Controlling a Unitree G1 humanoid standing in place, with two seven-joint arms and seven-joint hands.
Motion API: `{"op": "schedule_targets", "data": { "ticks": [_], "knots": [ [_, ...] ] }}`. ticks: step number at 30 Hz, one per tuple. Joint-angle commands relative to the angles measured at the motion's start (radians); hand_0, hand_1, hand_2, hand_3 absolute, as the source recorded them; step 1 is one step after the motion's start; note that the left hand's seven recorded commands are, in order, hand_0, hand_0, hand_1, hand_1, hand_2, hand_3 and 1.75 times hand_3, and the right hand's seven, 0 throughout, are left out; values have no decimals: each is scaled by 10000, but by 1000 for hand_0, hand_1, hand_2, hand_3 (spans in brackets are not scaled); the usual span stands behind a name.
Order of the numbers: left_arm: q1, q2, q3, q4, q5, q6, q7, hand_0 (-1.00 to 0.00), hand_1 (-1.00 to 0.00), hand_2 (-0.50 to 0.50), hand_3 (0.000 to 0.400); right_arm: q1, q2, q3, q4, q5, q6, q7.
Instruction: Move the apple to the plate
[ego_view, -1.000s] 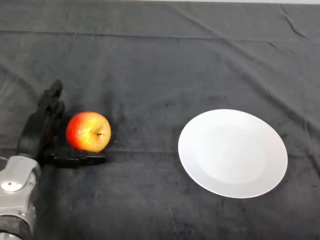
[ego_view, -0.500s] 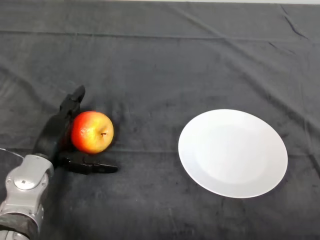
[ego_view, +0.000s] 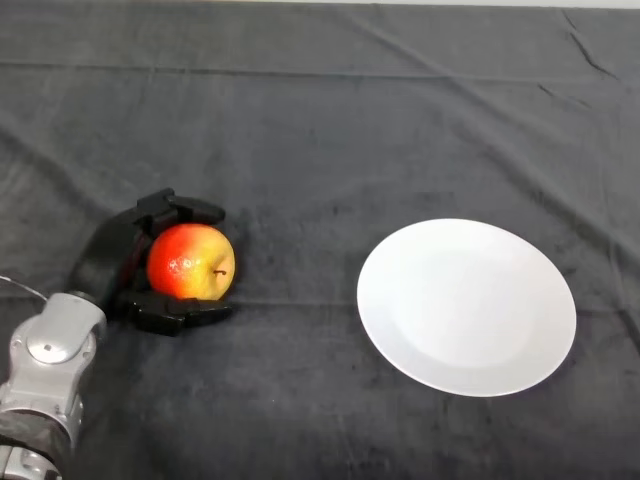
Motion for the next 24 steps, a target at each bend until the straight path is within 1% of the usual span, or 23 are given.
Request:
{"op": "schedule_targets", "data": {
  "ticks": [1,5,11,18,24],
  "knots": [
    [-730,352,-289,-562,257,101,64,-1000,-1000,0,400,829,504,266,304,-204,160,219],
    [-1002,310,-330,-650,348,75,162,-1000,-1000,0,400,827,504,266,307,-205,159,219],
    [-1443,70,-511,-761,557,53,310,-1000,-1000,0,400,824,504,267,312,-207,156,218],
    [-1984,-476,-951,-845,917,66,416,-1000,-1000,0,400,821,504,267,320,-208,153,217],
    [-2427,-1004,-1461,-872,1257,64,375,-1000,-1000,0,400,816,503,268,329,-210,149,217]
  ]
}}
